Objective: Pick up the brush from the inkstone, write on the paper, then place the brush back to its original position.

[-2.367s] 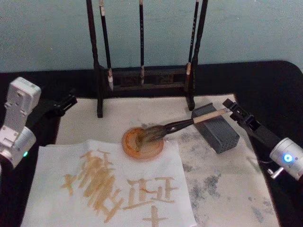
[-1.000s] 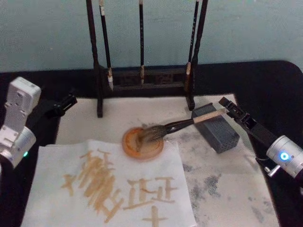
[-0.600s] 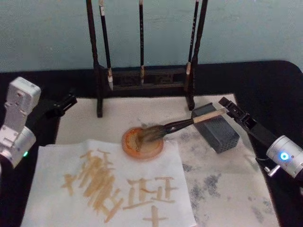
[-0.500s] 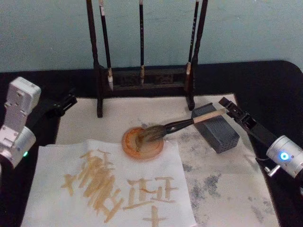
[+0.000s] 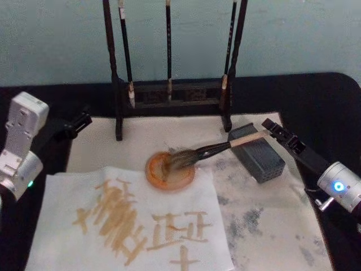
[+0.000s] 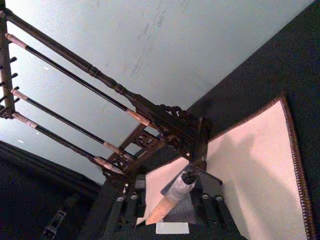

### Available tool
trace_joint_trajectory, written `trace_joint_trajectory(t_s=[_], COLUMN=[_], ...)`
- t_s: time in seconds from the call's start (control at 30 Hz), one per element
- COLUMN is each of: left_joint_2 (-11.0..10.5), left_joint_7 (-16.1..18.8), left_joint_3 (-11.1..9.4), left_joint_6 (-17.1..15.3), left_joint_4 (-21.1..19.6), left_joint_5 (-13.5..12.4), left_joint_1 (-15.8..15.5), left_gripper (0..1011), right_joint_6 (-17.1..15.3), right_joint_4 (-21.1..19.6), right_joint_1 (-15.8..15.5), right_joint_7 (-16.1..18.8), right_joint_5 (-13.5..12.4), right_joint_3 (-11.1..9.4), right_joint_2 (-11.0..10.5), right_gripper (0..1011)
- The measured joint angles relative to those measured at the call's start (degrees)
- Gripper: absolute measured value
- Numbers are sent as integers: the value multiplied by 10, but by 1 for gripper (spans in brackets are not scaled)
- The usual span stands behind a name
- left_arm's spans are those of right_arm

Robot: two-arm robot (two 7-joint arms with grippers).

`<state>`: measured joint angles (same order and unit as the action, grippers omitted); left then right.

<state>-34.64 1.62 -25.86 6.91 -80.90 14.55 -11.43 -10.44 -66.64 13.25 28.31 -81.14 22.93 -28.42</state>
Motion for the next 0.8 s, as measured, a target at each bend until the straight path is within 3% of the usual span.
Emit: trace_joint_trajectory(t_s=[0.37,0.8], left_joint_2=[0,0], left_joint_7=[0,0], left_joint_3=[0,0], left_joint_6=[0,0], left_joint_4=[0,0], left_joint_5=[0,0], left_joint_1=[0,0], left_gripper=[1000,1000], right_joint_6=[-1,-1], right_joint_4=[0,0], right_joint_1=[0,0], right_joint_7=[0,0], right_joint_5=[0,0], right_joint_3=[0,0], right_joint_2=[0,0], right_gripper=[228,208])
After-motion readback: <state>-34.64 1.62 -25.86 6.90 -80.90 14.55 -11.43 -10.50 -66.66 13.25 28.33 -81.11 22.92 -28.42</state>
